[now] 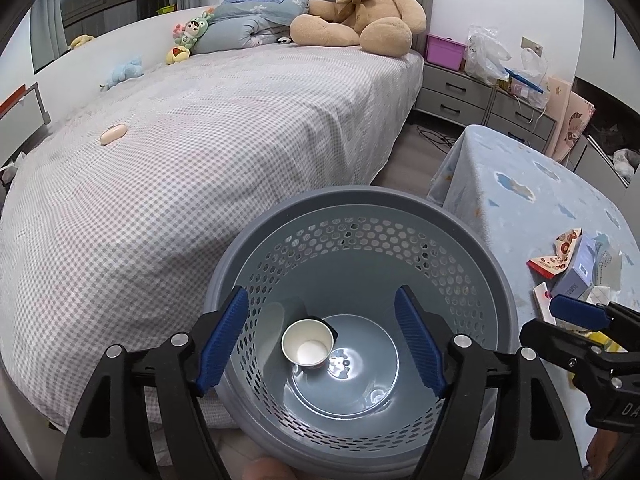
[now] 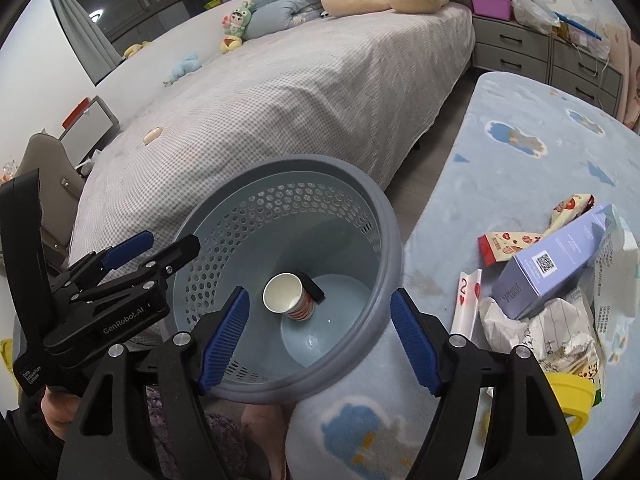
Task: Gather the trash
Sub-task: 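Withdraw the right gripper from the wastebasket back toward the table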
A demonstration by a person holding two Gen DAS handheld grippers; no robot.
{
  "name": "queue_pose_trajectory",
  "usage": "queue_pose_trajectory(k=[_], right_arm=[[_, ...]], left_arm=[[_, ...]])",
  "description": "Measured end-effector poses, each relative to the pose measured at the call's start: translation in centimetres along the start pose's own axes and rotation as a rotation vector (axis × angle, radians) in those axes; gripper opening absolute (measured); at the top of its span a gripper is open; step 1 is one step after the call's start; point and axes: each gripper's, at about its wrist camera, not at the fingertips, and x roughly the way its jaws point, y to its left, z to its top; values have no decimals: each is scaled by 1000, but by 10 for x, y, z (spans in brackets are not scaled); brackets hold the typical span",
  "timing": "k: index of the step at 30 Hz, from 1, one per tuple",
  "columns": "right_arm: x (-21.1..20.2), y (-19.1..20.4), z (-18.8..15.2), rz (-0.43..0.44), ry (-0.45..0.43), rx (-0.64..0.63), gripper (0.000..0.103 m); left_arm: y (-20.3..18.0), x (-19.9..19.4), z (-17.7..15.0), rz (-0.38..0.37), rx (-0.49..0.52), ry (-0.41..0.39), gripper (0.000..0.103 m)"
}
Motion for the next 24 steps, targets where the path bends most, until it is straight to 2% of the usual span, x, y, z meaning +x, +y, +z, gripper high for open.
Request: queue_pose_trajectory(k=[14, 24], right_arm=[[-40, -8, -10, -75, -101, -11, 74], [-86, -47, -32, -135, -203, 126, 75]], left_arm=[[-14, -17, 2, -44, 22, -36, 73], [-38, -34, 0, -93, 60, -67, 73]])
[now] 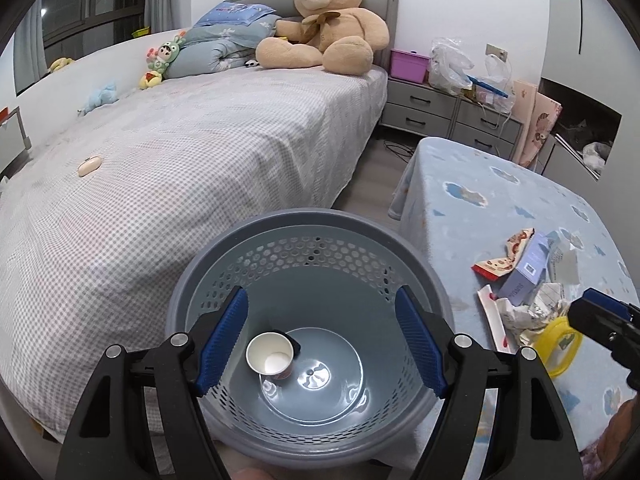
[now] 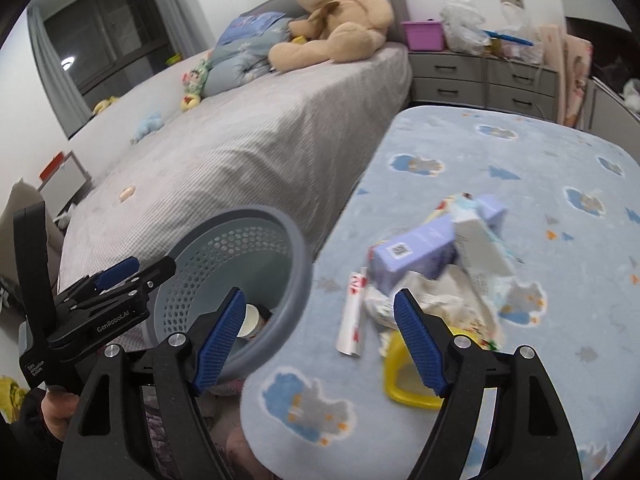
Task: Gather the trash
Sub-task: 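Withdraw the right gripper from the wastebasket back toward the table, then grasp the yellow square lid with the right gripper while the left grasps the card strip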
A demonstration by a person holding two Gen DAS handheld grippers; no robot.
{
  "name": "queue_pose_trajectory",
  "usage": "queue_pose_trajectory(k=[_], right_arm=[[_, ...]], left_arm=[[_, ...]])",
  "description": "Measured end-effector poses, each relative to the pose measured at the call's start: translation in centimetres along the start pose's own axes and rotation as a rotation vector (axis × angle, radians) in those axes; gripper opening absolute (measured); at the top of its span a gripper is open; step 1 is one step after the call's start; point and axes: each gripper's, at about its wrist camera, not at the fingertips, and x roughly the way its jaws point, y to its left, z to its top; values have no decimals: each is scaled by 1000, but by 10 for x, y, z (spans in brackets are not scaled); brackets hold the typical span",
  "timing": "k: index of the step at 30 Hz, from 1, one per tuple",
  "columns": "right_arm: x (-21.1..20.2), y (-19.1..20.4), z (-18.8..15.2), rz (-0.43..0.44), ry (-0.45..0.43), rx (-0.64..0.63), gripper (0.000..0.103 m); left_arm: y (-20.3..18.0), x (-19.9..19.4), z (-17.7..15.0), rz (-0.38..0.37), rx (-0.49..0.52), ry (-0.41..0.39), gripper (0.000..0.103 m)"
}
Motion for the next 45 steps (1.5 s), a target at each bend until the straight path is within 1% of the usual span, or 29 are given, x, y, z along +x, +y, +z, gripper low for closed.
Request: queue_pose_trajectory(k=[4, 9, 12, 18, 22, 25, 29, 31, 38, 45], right_arm=[[-18, -19, -9, -40, -32, 47, 76], [-30, -34, -18, -85, -47, 73, 76], [-33, -42, -26, -112, -44, 90, 76], [-32, -56, -42, -141, -22, 123, 76], [-25, -55, -49, -164, -8, 110, 77], [-18, -54, -52, -184, -2, 95, 80], [-5, -50, -54, -191, 7, 93, 81], [1, -47, -55, -202, 10, 92, 81], [23, -40, -55, -291, 14, 83, 82], [35, -39, -57, -329, 31, 88, 82]], left_arm=[[-9, 0, 1, -13, 6, -2, 73], [-20, 2, 3, -28, 17, -3, 73], [-26, 3, 3, -36, 27, 0, 73], [-44, 6, 2, -63, 53, 6, 73], [-55, 10, 2, -73, 66, 13, 73], [-62, 13, 0, -71, 77, 18, 73], [-68, 17, 0, -72, 86, 27, 73], [-68, 21, 1, -65, 86, 32, 73], [-63, 28, 1, -61, 72, 59, 73], [-59, 28, 0, -69, 71, 64, 73]])
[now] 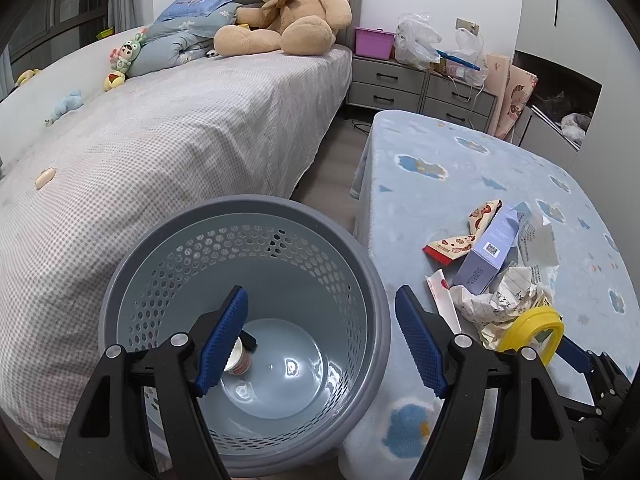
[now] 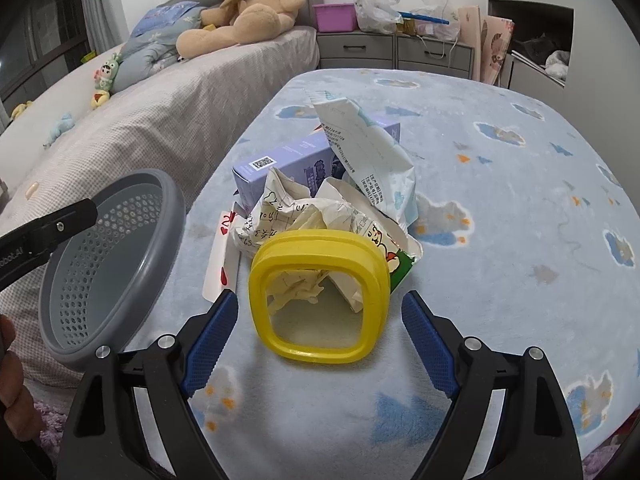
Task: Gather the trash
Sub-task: 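Grasp the yellow square lid with the right gripper while the left grasps the card strip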
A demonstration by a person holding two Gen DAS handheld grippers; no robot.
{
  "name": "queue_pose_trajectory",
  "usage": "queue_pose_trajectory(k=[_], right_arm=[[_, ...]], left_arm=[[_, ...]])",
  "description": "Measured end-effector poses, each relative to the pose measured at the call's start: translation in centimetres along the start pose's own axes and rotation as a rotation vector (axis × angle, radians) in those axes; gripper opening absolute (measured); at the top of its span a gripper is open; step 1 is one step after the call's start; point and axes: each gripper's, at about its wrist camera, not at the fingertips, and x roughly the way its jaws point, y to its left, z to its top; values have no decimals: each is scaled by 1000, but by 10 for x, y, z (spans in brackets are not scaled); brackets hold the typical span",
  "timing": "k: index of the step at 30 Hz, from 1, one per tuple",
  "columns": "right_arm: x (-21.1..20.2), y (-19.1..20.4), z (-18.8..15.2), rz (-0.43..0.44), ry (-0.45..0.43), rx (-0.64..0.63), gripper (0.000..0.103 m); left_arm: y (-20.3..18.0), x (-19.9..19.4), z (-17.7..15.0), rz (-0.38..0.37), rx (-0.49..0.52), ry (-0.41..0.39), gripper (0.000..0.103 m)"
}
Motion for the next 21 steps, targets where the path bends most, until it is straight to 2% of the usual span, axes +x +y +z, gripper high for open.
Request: queue_pose_trajectory(k=[2, 5, 12, 21], right_arm=[[2, 3, -1, -12, 1, -8, 81], [4, 4, -2, -17, 5, -14, 69], [-4, 2, -4, 3, 1, -12, 68], [-34, -15, -3, 26, -21, 25, 68]], left_arm=[[1, 0, 0, -3, 1, 2, 73], [0, 0, -1, -7, 4, 4, 73], [-5, -2, -4, -25, 21, 9, 73], [-25, -2, -10, -70, 66, 21, 73]])
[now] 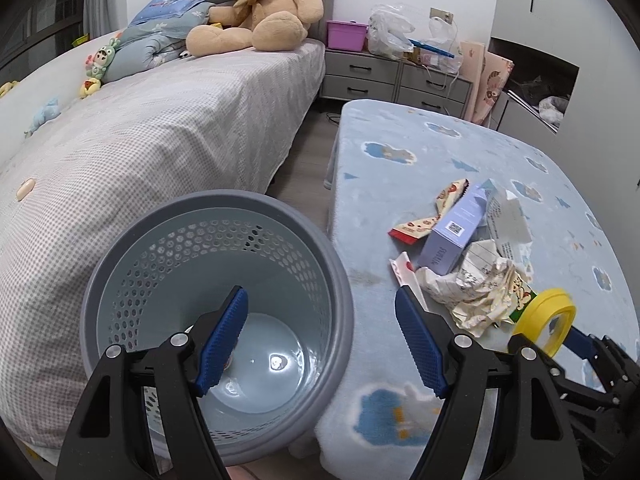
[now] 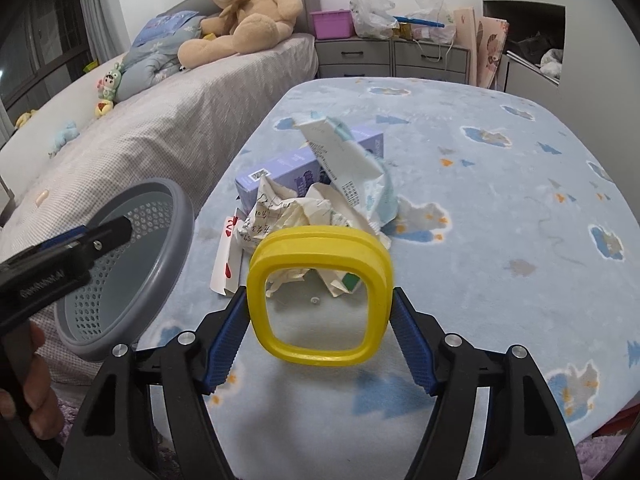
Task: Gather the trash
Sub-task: 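Grasp the yellow square lid with the right gripper while the left grasps the card strip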
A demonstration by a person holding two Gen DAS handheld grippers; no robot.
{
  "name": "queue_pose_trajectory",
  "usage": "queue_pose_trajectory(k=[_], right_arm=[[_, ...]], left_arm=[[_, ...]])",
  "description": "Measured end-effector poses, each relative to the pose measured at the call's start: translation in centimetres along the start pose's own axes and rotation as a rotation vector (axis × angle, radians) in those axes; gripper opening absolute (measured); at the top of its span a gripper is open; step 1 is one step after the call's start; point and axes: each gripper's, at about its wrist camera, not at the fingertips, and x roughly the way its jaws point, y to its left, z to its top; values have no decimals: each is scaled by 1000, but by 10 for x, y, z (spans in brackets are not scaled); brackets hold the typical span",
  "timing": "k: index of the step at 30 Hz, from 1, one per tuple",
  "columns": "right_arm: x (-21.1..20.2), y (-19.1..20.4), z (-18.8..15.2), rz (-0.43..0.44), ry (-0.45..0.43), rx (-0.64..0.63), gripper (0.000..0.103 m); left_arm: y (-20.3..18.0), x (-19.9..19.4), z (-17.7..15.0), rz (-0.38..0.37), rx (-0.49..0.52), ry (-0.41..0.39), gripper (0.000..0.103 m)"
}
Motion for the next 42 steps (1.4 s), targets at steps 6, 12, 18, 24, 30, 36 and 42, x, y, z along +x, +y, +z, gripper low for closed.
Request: queue_pose_trajectory(k=[6, 12, 18, 24, 30, 36, 42], right_arm=[[-16, -13, -2, 19, 15, 6, 68], [-16, -19, -8, 46, 34, 1, 68], [-20, -33, -8, 73, 22, 40, 68], [-23, -43, -8, 91, 11, 59, 68], [-23, -60, -9, 118, 16, 111, 68], [-25, -65, -9, 137, 10, 120, 68], [-24, -70, -9, 160, 20, 138, 68]], left_arm=[[-16, 9, -4, -37, 19, 37, 73], [-35, 23, -8, -41, 51, 64, 73], [-54, 36, -8, -39, 87, 73, 73], [-64, 49, -9, -24, 107, 89, 72], [-66, 62, -9, -11, 105, 121, 60], [-72, 76, -12, 3, 117, 148, 52], [-76, 82, -9, 8, 113, 153, 46]])
